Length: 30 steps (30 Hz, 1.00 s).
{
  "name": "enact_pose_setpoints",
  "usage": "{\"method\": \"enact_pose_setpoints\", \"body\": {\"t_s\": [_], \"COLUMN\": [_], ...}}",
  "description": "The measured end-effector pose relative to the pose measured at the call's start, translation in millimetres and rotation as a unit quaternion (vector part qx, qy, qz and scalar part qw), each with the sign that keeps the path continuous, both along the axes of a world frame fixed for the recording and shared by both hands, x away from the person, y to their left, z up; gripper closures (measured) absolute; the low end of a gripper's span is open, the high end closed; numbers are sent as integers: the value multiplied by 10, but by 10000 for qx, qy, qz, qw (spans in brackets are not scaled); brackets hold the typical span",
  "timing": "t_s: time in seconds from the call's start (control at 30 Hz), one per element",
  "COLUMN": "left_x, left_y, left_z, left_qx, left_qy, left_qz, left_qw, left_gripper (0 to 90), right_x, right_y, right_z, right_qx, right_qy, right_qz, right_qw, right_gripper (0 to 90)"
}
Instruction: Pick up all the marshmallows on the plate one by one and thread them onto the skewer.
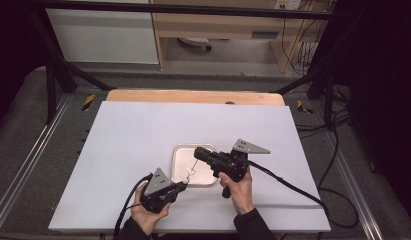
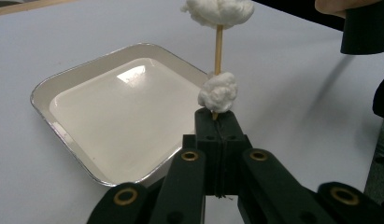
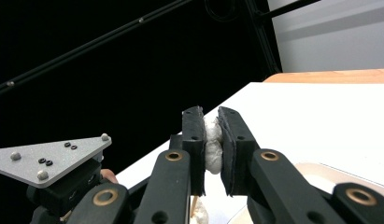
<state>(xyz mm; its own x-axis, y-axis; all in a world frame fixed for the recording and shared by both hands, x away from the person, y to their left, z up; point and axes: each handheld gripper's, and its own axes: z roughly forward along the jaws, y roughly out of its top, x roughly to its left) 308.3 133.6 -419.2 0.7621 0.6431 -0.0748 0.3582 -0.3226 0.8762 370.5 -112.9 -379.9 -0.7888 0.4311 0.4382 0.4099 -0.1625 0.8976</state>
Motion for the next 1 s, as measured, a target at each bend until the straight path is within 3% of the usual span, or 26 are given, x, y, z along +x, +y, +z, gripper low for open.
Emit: {"method": "enact_pose_setpoints", "body": {"t_s": [1.0], "left_x": [11], "left_y": [-28], "left_z": [0], "left_qx": [116], "left_qy": [-12], "left_qz": [6], "left_qw": [9999], "left_gripper": [895], "right_x": [-35], "right_y": [18], "right_z": [-22], "right_qx": [-38], "right_qy": [45], "right_qz": [181], "right_qw": [9998], "right_gripper": [823]}}
